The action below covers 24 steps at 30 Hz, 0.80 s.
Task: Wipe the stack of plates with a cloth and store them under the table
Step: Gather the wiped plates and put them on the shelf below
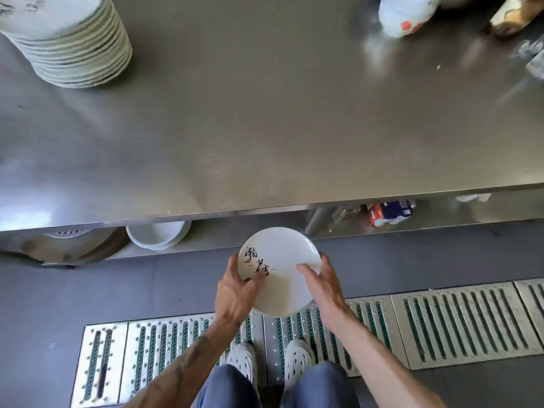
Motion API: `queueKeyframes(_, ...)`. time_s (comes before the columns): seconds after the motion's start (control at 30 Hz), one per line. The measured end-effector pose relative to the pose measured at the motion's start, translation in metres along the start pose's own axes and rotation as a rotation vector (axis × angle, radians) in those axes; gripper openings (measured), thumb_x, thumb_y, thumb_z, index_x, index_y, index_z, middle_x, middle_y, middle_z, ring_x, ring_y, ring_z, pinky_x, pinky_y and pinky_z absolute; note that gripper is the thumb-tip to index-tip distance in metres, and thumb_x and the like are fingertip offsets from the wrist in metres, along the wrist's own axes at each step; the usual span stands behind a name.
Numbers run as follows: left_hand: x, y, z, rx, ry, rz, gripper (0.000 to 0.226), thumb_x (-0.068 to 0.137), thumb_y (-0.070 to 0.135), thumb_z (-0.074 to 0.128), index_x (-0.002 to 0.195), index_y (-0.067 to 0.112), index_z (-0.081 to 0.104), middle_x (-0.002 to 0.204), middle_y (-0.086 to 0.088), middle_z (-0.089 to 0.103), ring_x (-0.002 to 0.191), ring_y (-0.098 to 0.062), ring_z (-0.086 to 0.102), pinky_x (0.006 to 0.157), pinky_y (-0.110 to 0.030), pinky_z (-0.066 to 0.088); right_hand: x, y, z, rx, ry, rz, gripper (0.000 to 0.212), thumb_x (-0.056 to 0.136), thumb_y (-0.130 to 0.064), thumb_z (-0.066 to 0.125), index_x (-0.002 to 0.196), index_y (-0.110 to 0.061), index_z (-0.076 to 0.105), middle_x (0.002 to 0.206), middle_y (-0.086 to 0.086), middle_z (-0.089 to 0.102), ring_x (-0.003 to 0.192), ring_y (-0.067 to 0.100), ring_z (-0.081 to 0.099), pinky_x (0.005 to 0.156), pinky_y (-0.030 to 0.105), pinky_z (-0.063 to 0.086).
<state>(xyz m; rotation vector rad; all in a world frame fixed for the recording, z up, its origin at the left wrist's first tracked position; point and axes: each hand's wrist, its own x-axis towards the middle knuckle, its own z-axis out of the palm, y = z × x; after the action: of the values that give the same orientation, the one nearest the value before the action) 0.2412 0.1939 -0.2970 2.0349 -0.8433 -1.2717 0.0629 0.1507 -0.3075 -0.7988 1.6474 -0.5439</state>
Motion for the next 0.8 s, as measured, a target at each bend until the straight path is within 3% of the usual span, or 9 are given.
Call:
queueKeyframes(0.07, 0.04, -0.03, 0.019, 0.01, 0.028, 0.002, 0.065, 0.071, 0.047, 0.065, 0.133, 0.031, 0.054, 0.11, 0.003, 0.069, 0.097, -0.024, 0.066, 0.084, -0.039, 0.057, 0.047, 0.025, 0.015, -0.013, 0.002, -0.012, 0.045, 0.089, -0.028, 0.069, 0.129, -0.03, 0.05, 0.113, -0.001, 0.065, 0.091, 0.008, 0.063, 0.058, 0.02, 0.048)
queueKeyframes(0.17, 0.1, -0.072, 0.045, -0.001, 0.045, 0.007, 0.065, 0.07, 0.047, 0.065, 0.132, 0.03, 0.056, 0.11, 0.003, 0.07, 0.097, -0.024, 0.065, 0.083, -0.037, 0.056, 0.115, 0.059, 0.036, -0.005, -0.009, -0.032, 0.038, 0.089, -0.027, 0.069, 0.124, -0.03, 0.053, 0.109, -0.004, 0.067, 0.091, 0.008, 0.063, 0.063, 0.025, 0.046)
queueKeyframes(0.33, 0.192, -0.127, 0.079, -0.076, 0.05, 0.004, 0.062, 0.067, 0.048, 0.066, 0.127, 0.032, 0.057, 0.111, 0.004, 0.07, 0.101, -0.022, 0.066, 0.077, -0.032, 0.056, 0.217, 0.1, 0.067, -0.01, -0.022, -0.047, 0.025, 0.09, -0.029, 0.066, 0.109, -0.024, 0.05, 0.097, -0.015, 0.055, 0.085, 0.0, 0.054, 0.063, 0.024, 0.039)
queueKeyframes(0.5, 0.279, -0.166, 0.099, -0.094, 0.068, 0.042, 0.055, 0.066, 0.047, 0.066, 0.119, 0.032, 0.061, 0.107, 0.002, 0.072, 0.098, -0.022, 0.068, 0.07, -0.031, 0.055, 0.301, 0.125, 0.099, -0.056, -0.003, -0.088, 0.024, 0.09, -0.034, 0.065, 0.101, -0.021, 0.049, 0.106, -0.006, 0.059, 0.085, 0.006, 0.053, 0.063, 0.028, 0.037)
queueKeyframes(0.63, 0.336, -0.181, 0.108, -0.092, 0.076, 0.052, 0.057, 0.068, 0.045, 0.069, 0.122, 0.031, 0.06, 0.109, -0.002, 0.071, 0.091, -0.019, 0.069, 0.072, -0.034, 0.059, 0.352, 0.134, 0.12, -0.028, -0.02, -0.096, 0.044, 0.087, -0.041, 0.066, 0.125, -0.025, 0.048, 0.119, -0.007, 0.048, 0.105, 0.018, 0.05, 0.085, 0.032, 0.037)
queueKeyframes(0.7, 0.354, -0.179, 0.109, -0.079, 0.072, 0.063, 0.052, 0.071, 0.046, 0.069, 0.121, 0.032, 0.06, 0.109, -0.002, 0.071, 0.085, -0.012, 0.067, 0.064, -0.027, 0.054, 0.369, 0.135, 0.127, 0.027, -0.033, -0.092, 0.043, 0.081, -0.043, 0.068, 0.113, -0.017, 0.053, 0.117, -0.006, 0.057, 0.098, 0.015, 0.057, 0.083, 0.034, 0.044)
queueKeyframes(0.8, 0.375, -0.175, 0.11, -0.073, 0.076, 0.068, 0.068, 0.063, 0.049, 0.06, 0.127, 0.026, 0.06, 0.111, -0.007, 0.069, 0.094, -0.022, 0.066, 0.076, -0.032, 0.054, 0.388, 0.136, 0.135, 0.064, -0.037, -0.082, 0.031, 0.084, -0.039, 0.068, 0.106, -0.022, 0.053, 0.113, 0.0, 0.06, 0.096, 0.015, 0.057, 0.09, 0.039, 0.051)
